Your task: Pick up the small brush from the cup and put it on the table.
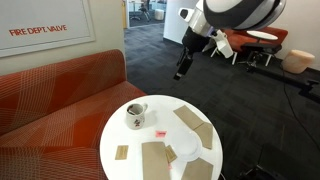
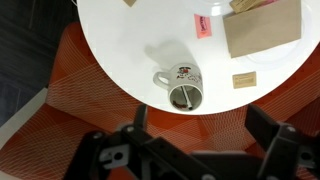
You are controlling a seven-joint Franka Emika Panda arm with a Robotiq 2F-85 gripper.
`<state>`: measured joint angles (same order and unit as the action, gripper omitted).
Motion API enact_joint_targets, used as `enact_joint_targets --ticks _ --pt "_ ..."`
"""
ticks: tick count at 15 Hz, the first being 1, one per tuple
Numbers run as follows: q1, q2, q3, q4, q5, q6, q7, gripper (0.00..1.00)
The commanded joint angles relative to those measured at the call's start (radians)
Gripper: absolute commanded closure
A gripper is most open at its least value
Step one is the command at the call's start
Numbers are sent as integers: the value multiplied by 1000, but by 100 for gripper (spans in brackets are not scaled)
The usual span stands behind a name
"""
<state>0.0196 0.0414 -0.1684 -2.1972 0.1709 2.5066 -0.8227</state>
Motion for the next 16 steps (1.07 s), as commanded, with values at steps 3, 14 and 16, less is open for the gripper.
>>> enact_joint_targets --ticks 3,14,16 --pt "-66 119 89 59 70 77 -71 0" --pt "-115 363 200 187 -4 173 8 0" --pt "-114 408 207 231 -27 166 23 0"
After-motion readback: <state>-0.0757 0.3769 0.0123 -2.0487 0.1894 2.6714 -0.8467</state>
